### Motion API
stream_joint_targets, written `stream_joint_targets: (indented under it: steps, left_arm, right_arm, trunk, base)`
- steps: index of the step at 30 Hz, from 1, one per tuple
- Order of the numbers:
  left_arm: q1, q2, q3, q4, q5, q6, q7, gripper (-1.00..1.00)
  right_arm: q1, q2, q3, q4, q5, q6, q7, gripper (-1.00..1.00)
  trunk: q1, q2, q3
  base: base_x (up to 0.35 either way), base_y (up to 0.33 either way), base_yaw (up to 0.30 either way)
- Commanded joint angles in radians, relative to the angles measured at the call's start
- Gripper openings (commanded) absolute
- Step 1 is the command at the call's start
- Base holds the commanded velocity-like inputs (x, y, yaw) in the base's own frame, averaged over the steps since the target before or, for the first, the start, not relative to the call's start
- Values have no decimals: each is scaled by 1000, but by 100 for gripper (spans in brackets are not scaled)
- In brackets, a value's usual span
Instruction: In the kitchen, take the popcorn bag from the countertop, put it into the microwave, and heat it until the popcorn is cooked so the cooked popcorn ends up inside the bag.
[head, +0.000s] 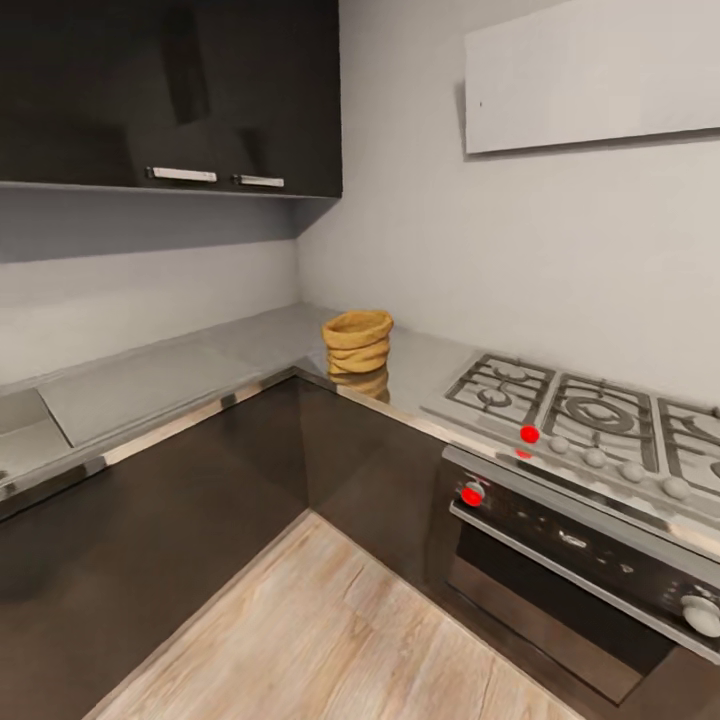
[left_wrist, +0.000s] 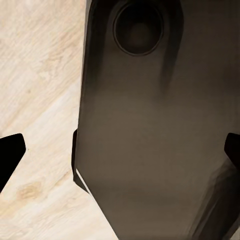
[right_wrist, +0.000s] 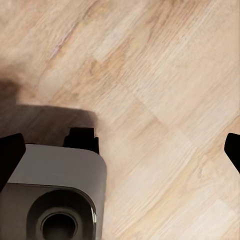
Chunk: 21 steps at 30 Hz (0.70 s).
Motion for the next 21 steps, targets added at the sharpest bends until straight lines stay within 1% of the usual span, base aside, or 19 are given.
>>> stream_joint_targets:
  steps: [1, 14, 21]
  left_arm:
    - [0, 0, 0, 0, 7, 1, -1, 100]
    - [0, 0, 0, 0, 7, 1, -1, 100]
    - [0, 0, 0, 0, 5, -2, -1, 100]
  right_arm:
    - [-1, 0, -8, 3, 11, -1, -4, 100]
    - [-1, 0, -8, 3, 11, -1, -6, 100]
    - [-1, 0, -8, 3, 11, -1, -4, 100]
  trunk:
    - [0, 0, -1]
    - [0, 0, -1]
    - [0, 0, -1]
  base:
    - [301, 185, 0]
    - [304, 173, 0]
    - [321, 41, 0]
